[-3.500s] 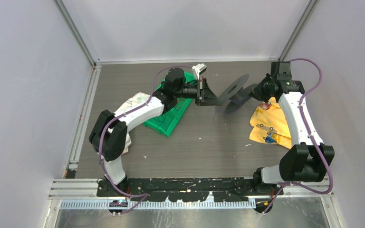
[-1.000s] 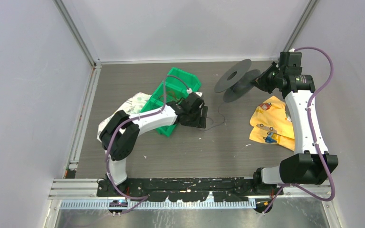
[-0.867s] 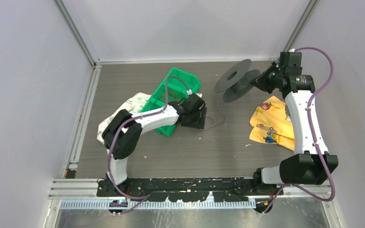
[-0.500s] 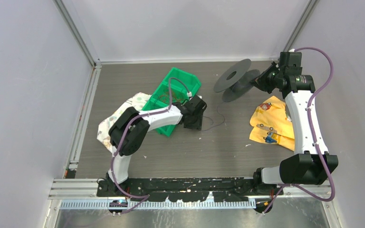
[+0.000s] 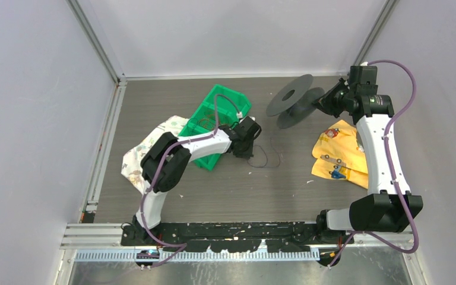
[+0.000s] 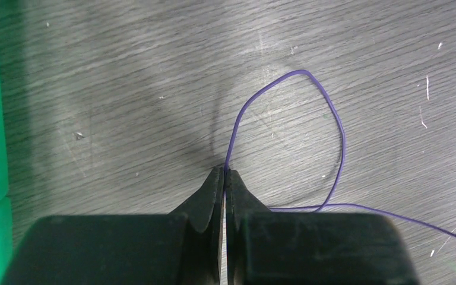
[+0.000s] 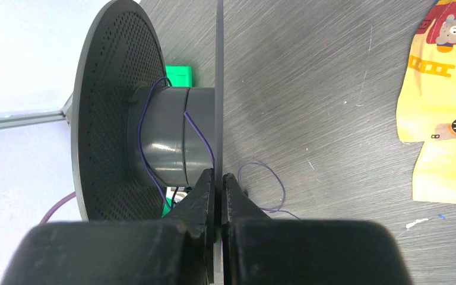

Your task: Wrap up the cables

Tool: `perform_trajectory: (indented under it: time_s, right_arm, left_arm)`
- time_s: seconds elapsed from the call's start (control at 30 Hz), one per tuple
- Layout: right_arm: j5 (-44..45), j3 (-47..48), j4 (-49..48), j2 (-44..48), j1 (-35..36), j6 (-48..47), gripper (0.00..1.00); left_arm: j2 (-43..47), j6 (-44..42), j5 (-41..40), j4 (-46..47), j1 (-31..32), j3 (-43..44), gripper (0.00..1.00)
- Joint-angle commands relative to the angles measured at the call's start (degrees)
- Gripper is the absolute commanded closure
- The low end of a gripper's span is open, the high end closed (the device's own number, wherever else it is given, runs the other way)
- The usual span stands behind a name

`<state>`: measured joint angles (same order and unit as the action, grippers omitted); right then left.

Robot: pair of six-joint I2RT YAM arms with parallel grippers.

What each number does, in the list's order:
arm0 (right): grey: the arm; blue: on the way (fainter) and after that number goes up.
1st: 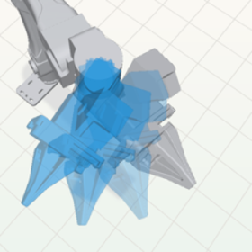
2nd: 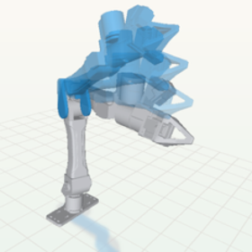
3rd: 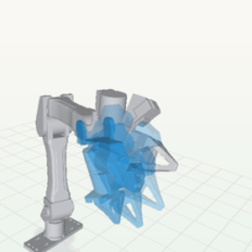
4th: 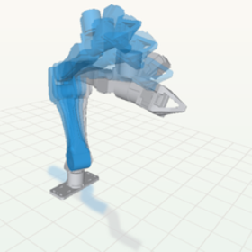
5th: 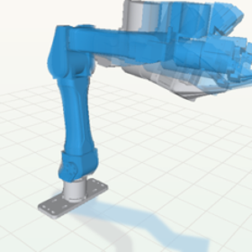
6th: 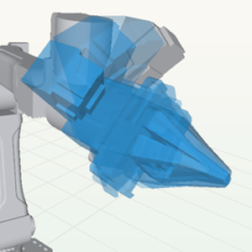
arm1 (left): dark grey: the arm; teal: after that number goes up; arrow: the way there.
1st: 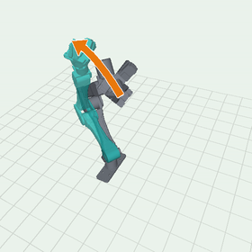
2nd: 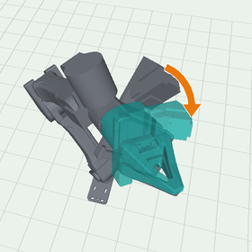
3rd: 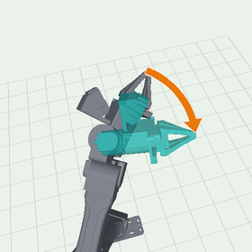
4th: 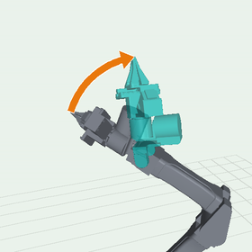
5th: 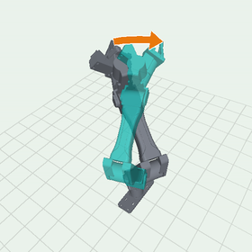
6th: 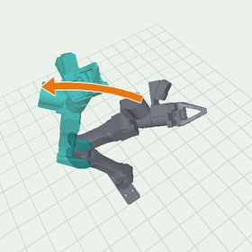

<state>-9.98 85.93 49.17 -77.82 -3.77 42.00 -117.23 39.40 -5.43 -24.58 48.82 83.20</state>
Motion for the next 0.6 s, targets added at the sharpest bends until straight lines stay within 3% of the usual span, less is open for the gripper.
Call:
perform_trajectory:
  time_s: [0.0,0.23,0.4,0.57]
  right_arm:
    - [-3.3,0.5,-5.0,4.0,-0.2,0.2,1.0]
    - [-9.4,-2.2,-6.3,6.5,-0.2,0.6,0.99]
    - [-15.1,-3.7,-7.9,9.1,0.4,0.3,0.99]
    - [-16.2,-2.7,-3.3,10.1,1.0,-3.8,0.99]
  left_arm:
    - [3.3,-3.4,-1.5,-1.4,-2.3,3.4,1.0]
    - [10.4,-5.8,2.0,4.0,-7.9,4.6,1.0]
    - [7.8,-6.6,5.1,1.3,-10.4,10.6,1.0]
    - [6.5,-6.5,8.9,0.5,-14.2,15.2,1.0]
